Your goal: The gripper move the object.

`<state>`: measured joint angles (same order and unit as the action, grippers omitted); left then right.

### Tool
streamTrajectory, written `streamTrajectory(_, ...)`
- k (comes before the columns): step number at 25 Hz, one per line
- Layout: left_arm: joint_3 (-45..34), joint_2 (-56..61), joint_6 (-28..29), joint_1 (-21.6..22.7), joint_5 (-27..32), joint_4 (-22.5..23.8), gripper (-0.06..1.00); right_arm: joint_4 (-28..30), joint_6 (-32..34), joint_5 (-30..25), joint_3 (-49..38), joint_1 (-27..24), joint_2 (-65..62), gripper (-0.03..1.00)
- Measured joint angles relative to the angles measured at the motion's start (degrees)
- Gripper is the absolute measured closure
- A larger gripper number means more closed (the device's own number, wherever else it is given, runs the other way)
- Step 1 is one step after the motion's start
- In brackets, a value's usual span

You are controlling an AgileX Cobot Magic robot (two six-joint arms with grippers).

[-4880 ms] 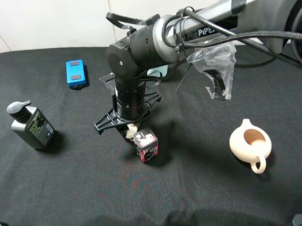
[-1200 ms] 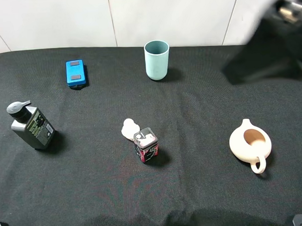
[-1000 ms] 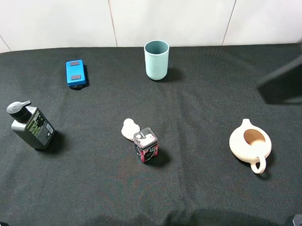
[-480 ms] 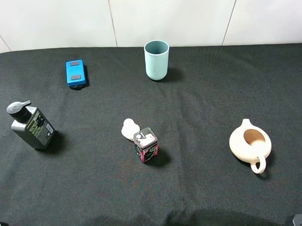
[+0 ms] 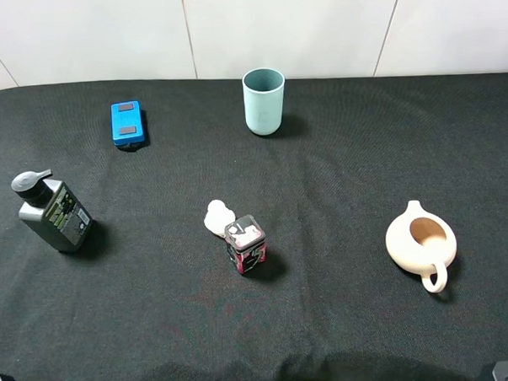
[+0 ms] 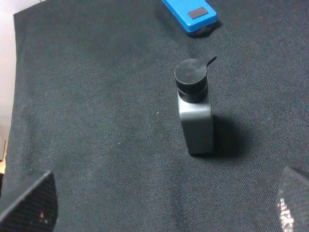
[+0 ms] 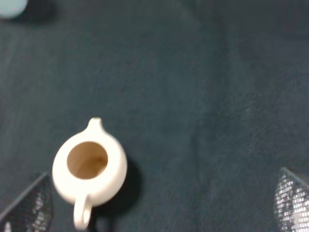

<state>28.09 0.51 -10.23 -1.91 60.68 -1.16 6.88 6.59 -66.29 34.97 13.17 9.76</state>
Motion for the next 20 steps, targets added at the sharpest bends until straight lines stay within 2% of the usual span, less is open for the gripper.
streamTrajectory(9, 0.0, 0.0, 0.0, 0.0, 0.0, 0.0, -0.02, -2.09, -0.05, 5.32, -4.98, -5.74, -10.03, 0.27)
streamTrajectory(20, 0.0, 0.0, 0.0, 0.0, 0.0, 0.0, -0.02, -3.08, -0.46, 7.17, -6.44, -6.05, -10.1, 0.27)
